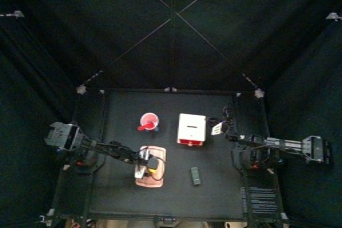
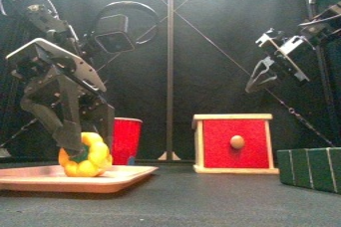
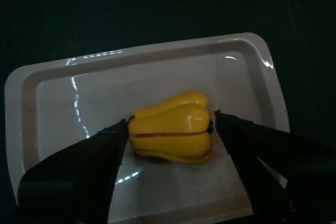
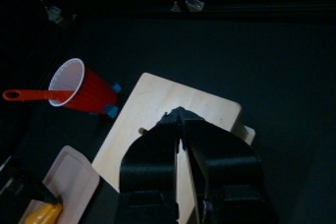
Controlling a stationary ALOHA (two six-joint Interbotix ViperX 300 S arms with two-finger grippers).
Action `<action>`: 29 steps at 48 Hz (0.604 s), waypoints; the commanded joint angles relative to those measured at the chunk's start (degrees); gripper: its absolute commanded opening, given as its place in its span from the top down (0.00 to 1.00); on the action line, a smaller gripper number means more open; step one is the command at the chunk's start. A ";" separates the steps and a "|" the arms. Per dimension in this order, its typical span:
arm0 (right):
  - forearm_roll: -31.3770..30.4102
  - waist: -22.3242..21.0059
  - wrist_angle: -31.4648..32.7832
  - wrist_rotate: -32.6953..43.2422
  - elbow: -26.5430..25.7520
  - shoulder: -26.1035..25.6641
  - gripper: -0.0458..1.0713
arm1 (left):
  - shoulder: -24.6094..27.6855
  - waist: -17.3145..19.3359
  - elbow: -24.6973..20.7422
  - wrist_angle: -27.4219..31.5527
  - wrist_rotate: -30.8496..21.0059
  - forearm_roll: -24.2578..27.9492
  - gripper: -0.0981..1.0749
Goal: Place squash on plate
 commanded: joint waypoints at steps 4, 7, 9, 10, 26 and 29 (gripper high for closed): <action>-0.26 0.00 -0.09 0.09 -0.53 -0.26 0.62 | -4.92 0.09 1.58 -2.46 0.00 -0.09 0.06; -0.26 0.00 -0.09 0.09 -0.53 -0.18 0.62 | -6.94 -0.35 3.16 -4.66 0.00 -0.09 0.06; -0.26 0.00 -0.09 0.09 -0.53 -0.18 0.62 | -8.26 -0.44 4.22 -6.33 0.00 0.00 0.06; -0.26 0.00 0.00 0.09 -0.53 -0.18 0.62 | -8.88 -0.53 4.75 -7.21 0.00 0.00 0.06; -0.26 0.00 -0.09 0.09 -0.53 -0.18 0.62 | -14.85 -1.85 10.63 -16.00 0.09 -0.09 0.06; -0.26 0.00 -0.09 0.09 -0.53 -0.18 0.62 | -14.85 -1.85 10.72 -16.08 0.00 0.00 0.06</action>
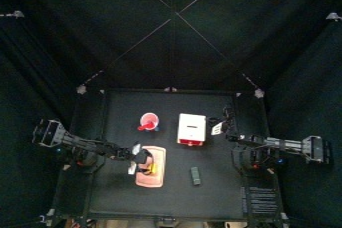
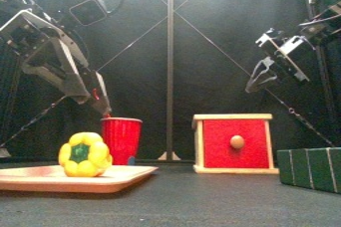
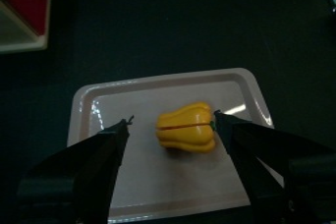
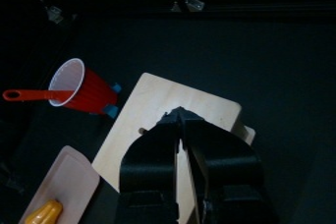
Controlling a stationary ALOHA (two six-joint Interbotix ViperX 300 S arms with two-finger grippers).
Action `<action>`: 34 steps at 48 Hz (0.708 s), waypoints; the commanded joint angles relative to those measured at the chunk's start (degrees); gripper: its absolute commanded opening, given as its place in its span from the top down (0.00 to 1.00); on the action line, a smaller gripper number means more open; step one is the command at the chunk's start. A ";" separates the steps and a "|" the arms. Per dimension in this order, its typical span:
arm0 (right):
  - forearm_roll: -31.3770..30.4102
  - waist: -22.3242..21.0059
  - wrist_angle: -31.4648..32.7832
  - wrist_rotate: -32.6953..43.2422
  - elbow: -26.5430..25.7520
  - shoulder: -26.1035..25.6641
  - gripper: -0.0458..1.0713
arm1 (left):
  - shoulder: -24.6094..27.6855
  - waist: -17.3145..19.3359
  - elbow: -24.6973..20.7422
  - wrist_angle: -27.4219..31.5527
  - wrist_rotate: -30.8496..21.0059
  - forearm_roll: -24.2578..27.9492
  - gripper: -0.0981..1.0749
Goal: Place squash on plate
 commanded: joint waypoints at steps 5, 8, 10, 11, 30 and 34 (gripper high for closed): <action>-0.18 0.00 -0.09 0.09 -0.62 -0.18 0.62 | -0.35 -0.26 -0.53 -0.70 0.09 0.00 0.06; -0.18 0.00 0.00 0.09 -0.62 -0.18 0.62 | -0.44 -0.26 -0.53 -0.62 0.09 0.00 0.06; -0.18 -0.09 -0.09 0.09 -0.62 -0.18 0.62 | -0.44 -0.26 -0.53 -0.62 0.09 -0.09 0.06; -0.09 0.00 -0.09 0.09 -0.62 -0.18 0.62 | -0.44 -0.26 -0.53 -0.62 0.09 0.00 0.06; 0.97 0.00 -0.09 0.00 -0.35 -0.09 0.62 | -0.18 -0.44 -1.85 -0.62 -0.18 -2.64 0.06; 1.32 0.00 -0.09 0.00 -0.35 -0.09 0.62 | 0.18 -0.88 -2.46 -0.53 0.00 -4.48 0.06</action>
